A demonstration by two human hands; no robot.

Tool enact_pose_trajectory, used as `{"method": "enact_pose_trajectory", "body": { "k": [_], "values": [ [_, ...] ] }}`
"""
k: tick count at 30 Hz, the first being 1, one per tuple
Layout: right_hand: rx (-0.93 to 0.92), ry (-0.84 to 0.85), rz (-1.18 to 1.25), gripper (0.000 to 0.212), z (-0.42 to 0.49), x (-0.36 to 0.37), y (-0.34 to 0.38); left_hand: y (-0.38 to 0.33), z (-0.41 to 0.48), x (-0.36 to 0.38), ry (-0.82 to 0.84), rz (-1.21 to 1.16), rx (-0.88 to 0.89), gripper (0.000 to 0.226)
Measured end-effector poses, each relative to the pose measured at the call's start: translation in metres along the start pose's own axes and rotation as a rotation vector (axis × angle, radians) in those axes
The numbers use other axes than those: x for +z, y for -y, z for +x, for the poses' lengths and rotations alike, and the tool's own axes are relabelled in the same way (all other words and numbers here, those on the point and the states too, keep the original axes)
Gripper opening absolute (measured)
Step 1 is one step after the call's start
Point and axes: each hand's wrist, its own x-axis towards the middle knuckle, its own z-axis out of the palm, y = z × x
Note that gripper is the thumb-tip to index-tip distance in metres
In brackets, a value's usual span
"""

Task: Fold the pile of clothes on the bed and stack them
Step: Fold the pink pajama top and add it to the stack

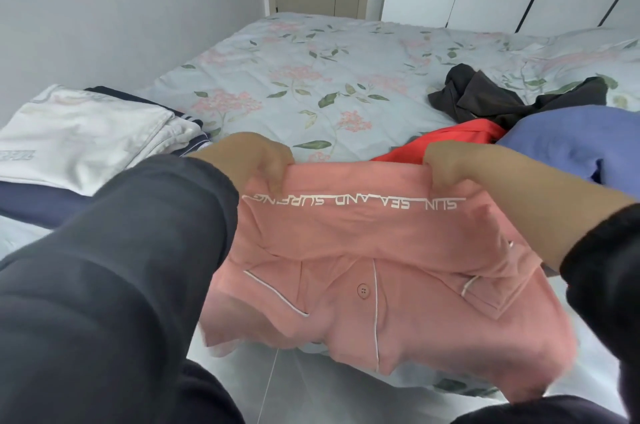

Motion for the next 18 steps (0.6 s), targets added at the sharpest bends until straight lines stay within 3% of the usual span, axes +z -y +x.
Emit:
{"method": "enact_pose_trajectory", "body": {
  "k": [5,11,15,18],
  "values": [
    [0.01,-0.194,0.128,0.017,-0.013,-0.024,-0.019,0.009,-0.017,-0.021,-0.12,0.041,-0.006,0.032],
    [0.083,-0.554,0.153,0.013,-0.015,-0.079,-0.028,0.005,-0.041,-0.07,-0.523,0.206,-0.044,0.007],
    [0.201,-0.773,0.117,0.021,-0.005,-0.096,-0.031,-0.004,-0.037,-0.09,-0.811,0.304,-0.196,0.022],
    [0.242,-0.848,0.069,0.021,0.002,-0.089,-0.03,-0.007,-0.027,-0.094,-0.883,0.319,-0.237,0.029]
  ]
}}
